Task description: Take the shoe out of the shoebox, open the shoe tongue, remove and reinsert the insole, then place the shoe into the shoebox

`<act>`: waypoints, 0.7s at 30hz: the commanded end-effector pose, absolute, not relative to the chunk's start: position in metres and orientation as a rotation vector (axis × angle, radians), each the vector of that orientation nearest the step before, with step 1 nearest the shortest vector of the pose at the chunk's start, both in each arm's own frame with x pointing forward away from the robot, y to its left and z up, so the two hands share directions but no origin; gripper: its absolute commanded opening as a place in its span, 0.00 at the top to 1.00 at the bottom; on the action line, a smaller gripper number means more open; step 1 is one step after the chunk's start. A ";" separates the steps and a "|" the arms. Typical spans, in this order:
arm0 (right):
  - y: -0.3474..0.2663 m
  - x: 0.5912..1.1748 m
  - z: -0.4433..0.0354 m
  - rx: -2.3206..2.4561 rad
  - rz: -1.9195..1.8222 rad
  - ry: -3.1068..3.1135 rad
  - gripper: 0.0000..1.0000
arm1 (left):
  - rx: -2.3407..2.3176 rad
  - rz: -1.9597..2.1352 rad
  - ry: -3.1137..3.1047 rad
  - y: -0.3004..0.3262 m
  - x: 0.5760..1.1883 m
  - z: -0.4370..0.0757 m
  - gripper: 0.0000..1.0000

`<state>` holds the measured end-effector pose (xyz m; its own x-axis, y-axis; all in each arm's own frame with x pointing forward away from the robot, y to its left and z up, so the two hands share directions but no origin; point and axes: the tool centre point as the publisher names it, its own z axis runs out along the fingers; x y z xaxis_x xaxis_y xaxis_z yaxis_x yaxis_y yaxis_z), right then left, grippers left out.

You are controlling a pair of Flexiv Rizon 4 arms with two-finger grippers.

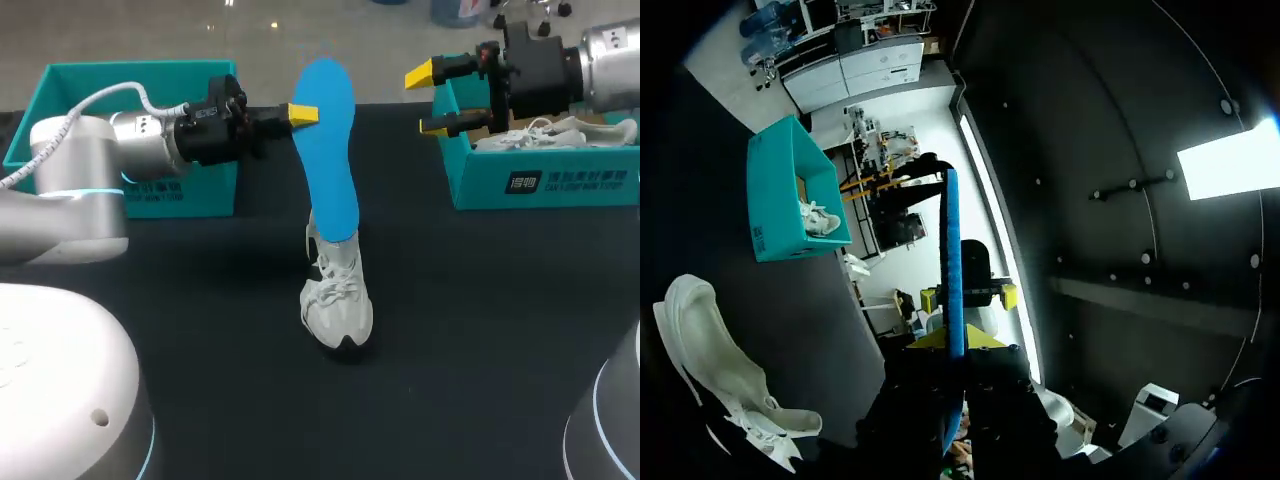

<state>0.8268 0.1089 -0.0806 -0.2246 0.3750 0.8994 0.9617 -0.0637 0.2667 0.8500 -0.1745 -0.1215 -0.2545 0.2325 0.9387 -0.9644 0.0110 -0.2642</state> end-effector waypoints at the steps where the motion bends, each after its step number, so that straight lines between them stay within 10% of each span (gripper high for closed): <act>1: 0.120 0.827 -0.060 -1.579 -1.161 -1.792 0.00 | 0.863 1.343 -1.225 -0.174 0.859 -0.124 1.00; 21: 0.152 0.826 -0.013 -2.061 -0.433 -2.298 0.00 | 0.904 1.324 -1.200 -0.172 0.861 -0.139 1.00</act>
